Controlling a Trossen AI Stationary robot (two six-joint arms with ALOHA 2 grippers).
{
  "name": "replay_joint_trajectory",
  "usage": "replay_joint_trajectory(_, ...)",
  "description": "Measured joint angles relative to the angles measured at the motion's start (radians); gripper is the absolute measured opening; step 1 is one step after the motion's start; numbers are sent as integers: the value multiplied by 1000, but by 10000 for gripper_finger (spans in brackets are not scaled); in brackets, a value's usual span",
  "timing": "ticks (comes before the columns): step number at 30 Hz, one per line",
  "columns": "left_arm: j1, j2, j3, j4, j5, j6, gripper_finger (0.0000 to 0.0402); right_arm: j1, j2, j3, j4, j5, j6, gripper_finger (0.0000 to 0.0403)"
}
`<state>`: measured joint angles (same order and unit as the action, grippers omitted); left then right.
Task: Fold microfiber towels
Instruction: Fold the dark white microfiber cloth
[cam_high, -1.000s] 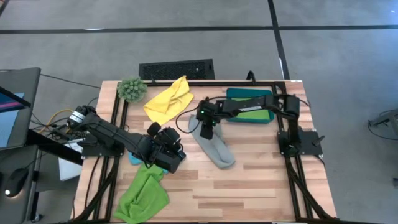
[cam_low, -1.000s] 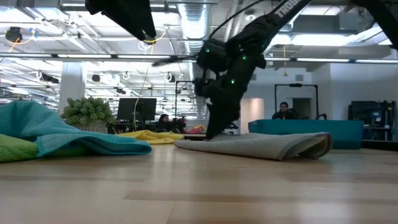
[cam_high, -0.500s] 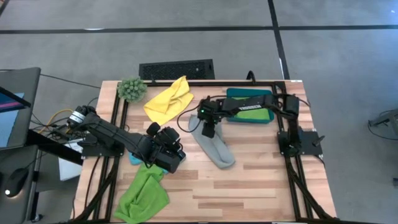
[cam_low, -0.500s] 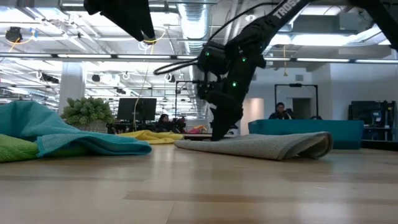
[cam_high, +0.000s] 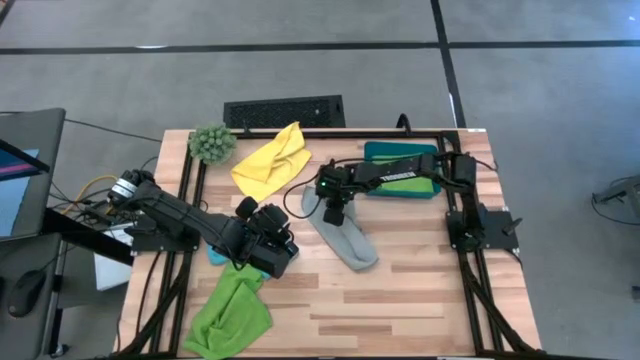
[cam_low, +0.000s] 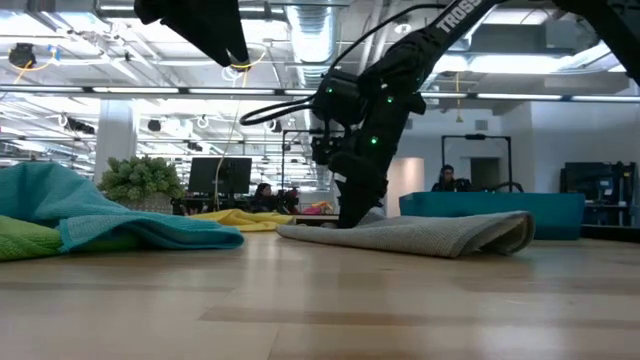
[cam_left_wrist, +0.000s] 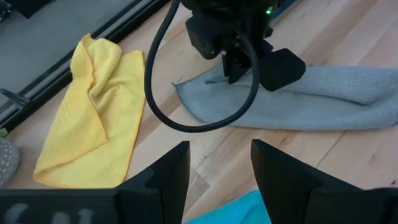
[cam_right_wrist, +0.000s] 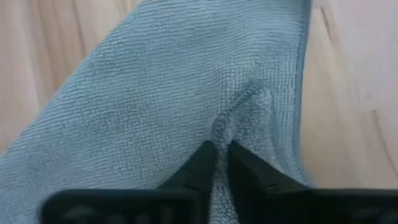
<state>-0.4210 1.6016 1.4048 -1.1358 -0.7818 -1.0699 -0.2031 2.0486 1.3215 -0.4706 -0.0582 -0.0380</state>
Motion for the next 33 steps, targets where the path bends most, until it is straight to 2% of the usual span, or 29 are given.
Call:
replay_joint_trajectory(2,0,0,0,0,0,0,164,0,-10,-2,-4,-2,-6,19)
replay_joint_trajectory(3,0,0,0,-1,0,0,164,0,-13,-4,-4,-3,-16,13)
replay_joint_trajectory(18,0,0,0,-3,12,18,164,-1,-119,-4,-19,1,-23,11)
replay_joint_trajectory(23,0,0,0,-3,14,18,164,-2,-118,-3,-8,1,-28,32)
replay_joint_trajectory(33,0,0,0,-3,17,17,164,-5,-112,-2,45,1,-101,108)
